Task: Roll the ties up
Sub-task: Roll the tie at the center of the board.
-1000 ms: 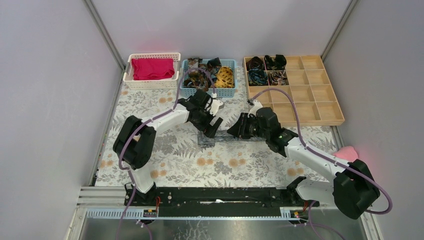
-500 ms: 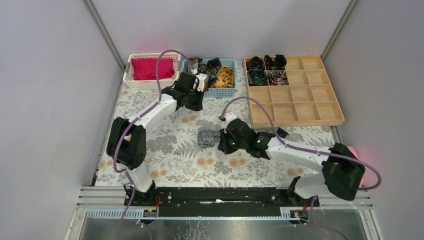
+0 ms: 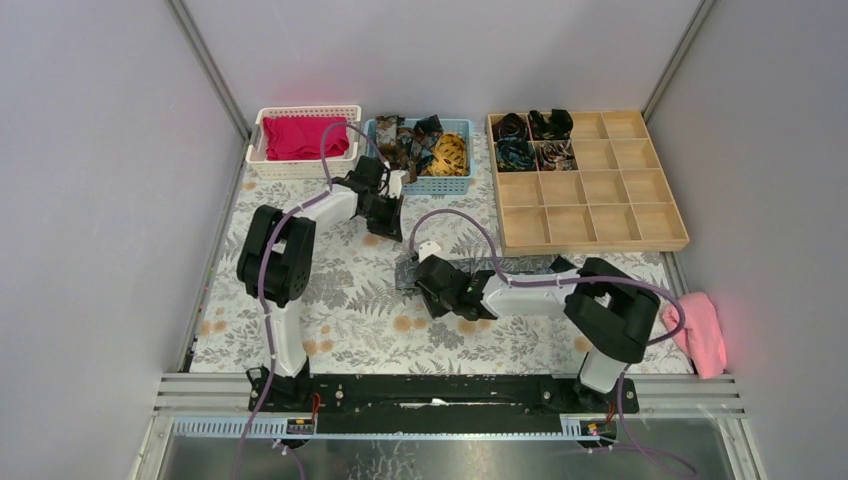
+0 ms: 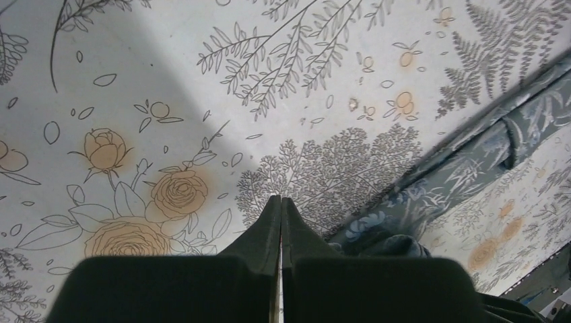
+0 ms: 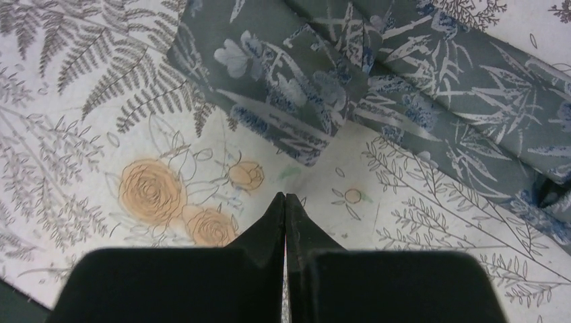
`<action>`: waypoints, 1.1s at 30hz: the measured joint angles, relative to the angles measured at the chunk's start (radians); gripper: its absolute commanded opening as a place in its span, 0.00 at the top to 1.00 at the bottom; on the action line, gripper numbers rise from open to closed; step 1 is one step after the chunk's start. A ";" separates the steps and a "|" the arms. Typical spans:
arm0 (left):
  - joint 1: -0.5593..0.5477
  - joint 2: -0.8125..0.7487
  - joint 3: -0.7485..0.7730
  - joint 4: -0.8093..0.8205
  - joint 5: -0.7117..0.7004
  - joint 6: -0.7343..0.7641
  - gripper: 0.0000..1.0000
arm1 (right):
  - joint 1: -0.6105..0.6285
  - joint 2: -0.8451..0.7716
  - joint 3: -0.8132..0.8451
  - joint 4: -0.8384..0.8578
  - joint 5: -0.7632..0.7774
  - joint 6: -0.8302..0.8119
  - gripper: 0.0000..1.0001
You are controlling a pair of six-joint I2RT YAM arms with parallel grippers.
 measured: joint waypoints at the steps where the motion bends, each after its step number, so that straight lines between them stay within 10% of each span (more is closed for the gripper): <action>1: 0.004 0.008 0.000 0.000 0.003 0.000 1.00 | 0.001 0.010 0.000 0.010 0.006 0.001 1.00; 33: -0.013 0.027 -0.068 0.007 0.266 0.065 1.00 | 0.022 0.261 0.292 -0.067 0.311 0.056 1.00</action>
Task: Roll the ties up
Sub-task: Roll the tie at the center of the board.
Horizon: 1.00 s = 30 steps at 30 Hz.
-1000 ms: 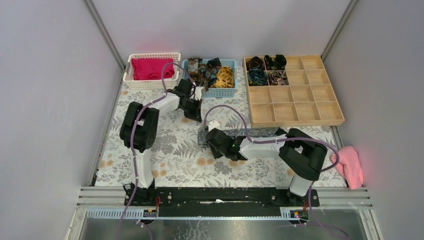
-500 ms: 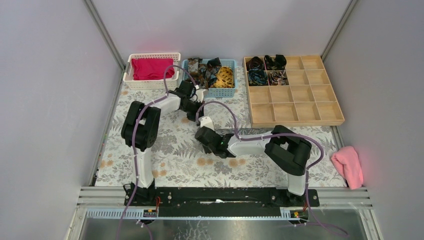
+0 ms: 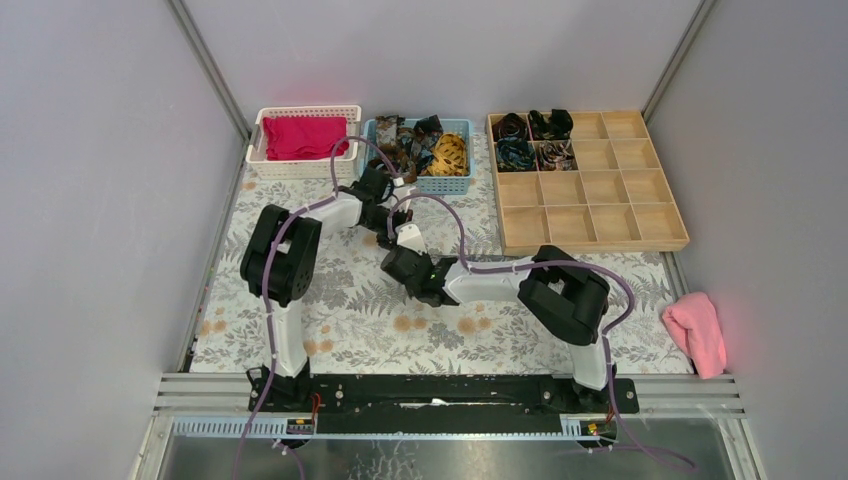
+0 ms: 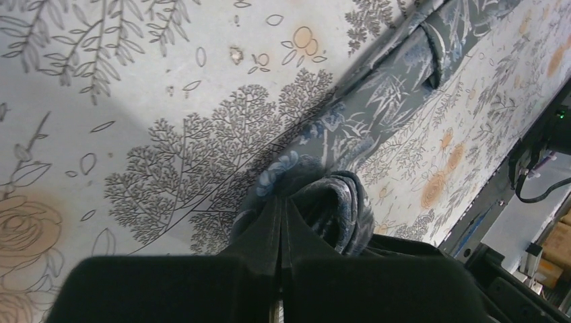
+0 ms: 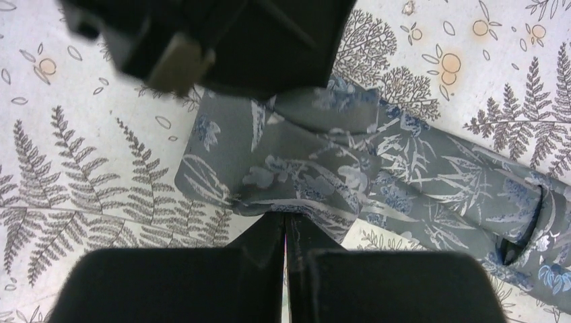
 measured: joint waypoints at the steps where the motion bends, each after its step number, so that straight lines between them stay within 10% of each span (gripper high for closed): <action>1: -0.005 -0.001 0.000 0.000 0.005 0.003 1.00 | -0.006 0.008 0.011 -0.003 -0.002 -0.003 1.00; 13: 0.006 0.026 0.023 0.004 -0.006 0.006 0.99 | -0.028 0.019 0.031 0.006 -0.058 -0.025 1.00; 22: 0.094 0.050 0.031 0.045 0.010 -0.058 0.70 | -0.028 -0.150 -0.066 0.040 -0.145 -0.009 1.00; 27: 0.114 0.050 0.064 0.052 0.014 -0.074 0.69 | -0.023 -0.193 -0.084 0.053 -0.172 -0.003 1.00; 30: 0.113 0.050 0.086 0.061 0.026 -0.082 0.87 | -0.014 -0.180 -0.085 0.051 -0.187 -0.003 1.00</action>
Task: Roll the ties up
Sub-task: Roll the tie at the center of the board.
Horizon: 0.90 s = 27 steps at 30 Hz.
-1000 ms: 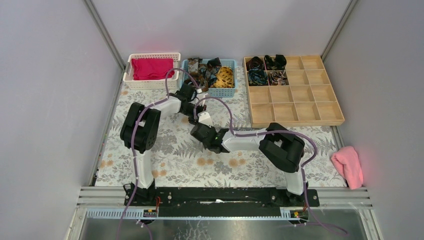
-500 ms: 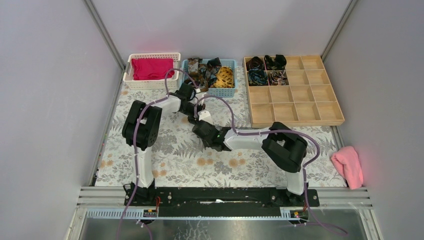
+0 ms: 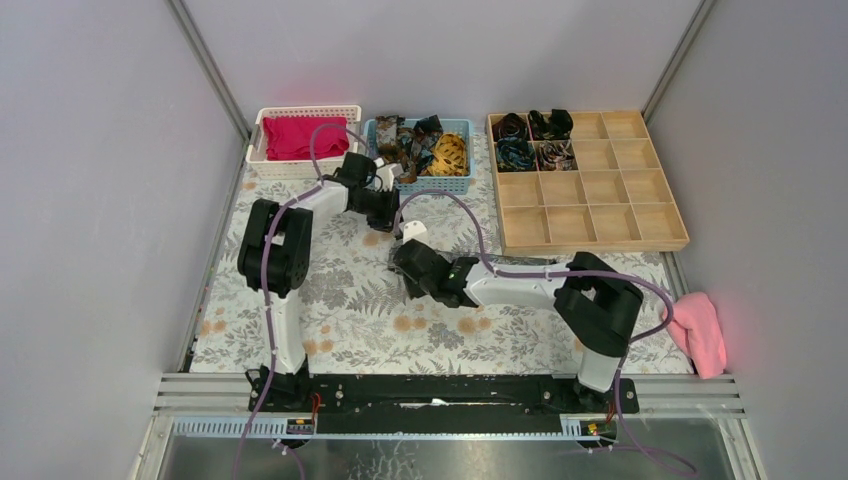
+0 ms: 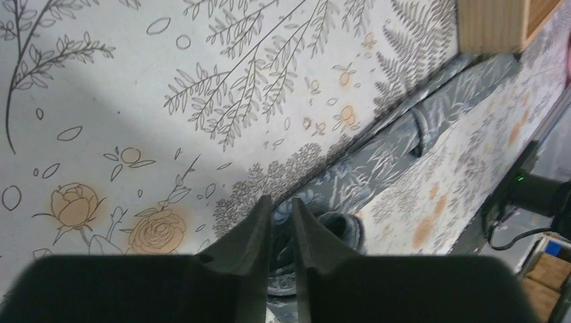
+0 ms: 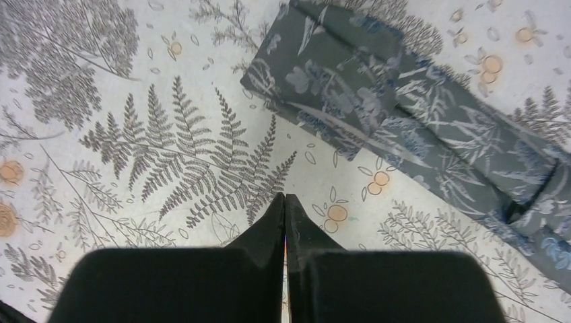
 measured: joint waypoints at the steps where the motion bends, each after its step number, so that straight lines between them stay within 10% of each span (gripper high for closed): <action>1: 0.000 0.000 0.009 0.001 0.002 -0.002 0.97 | 0.004 0.010 0.000 0.001 -0.002 0.000 1.00; 27: -0.084 0.053 0.022 -0.038 -0.081 0.018 1.00 | 0.021 0.283 0.222 -0.048 0.142 -0.028 1.00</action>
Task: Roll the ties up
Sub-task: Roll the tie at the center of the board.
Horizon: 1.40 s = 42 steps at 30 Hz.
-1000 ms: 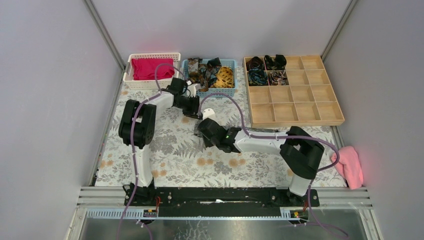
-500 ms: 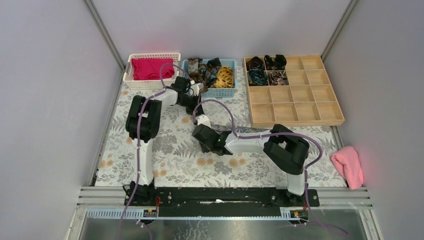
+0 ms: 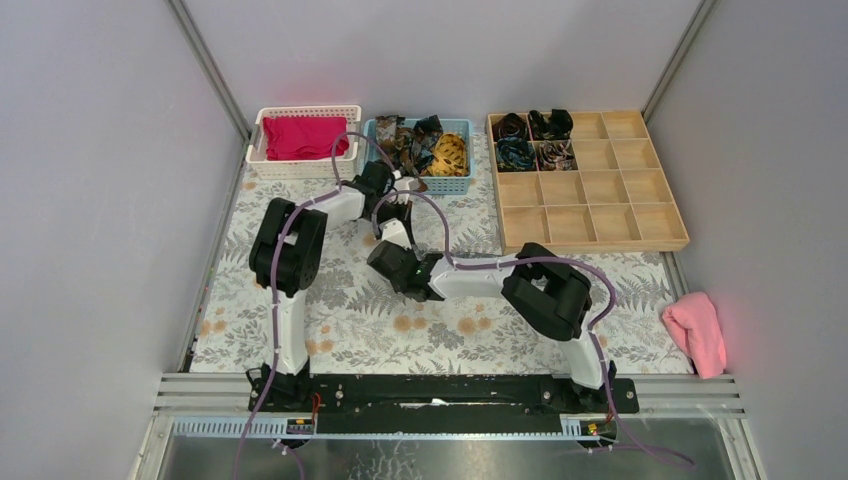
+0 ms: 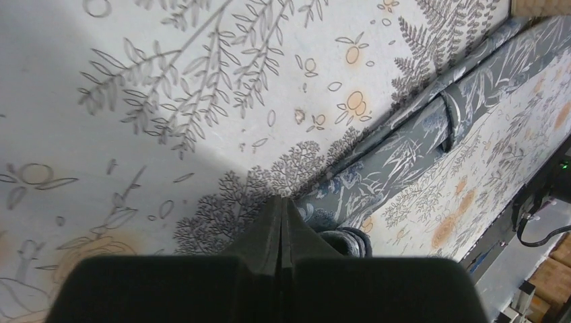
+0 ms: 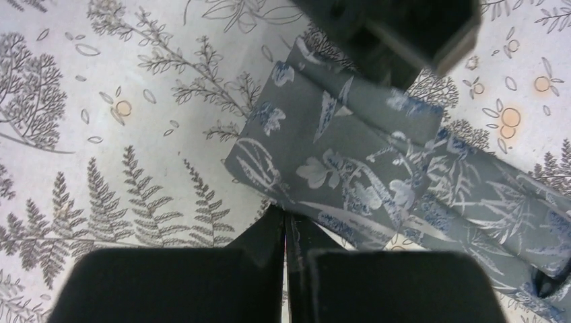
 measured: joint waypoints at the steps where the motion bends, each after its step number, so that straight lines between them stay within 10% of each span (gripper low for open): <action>1: -0.008 -0.008 -0.010 0.000 -0.006 0.000 1.00 | -0.003 0.004 0.005 -0.002 0.007 0.000 1.00; 33: -0.087 0.001 0.027 -0.061 -0.103 -0.033 1.00 | -0.039 -0.144 -0.163 0.017 -0.081 -0.014 1.00; 38: -0.084 0.005 0.030 -0.064 -0.106 -0.069 1.00 | -0.039 -0.298 -0.261 0.020 -0.125 -0.005 0.82; 42: -0.085 0.005 0.030 -0.065 -0.130 -0.116 0.73 | -0.039 -0.438 -0.321 0.020 -0.124 0.006 0.74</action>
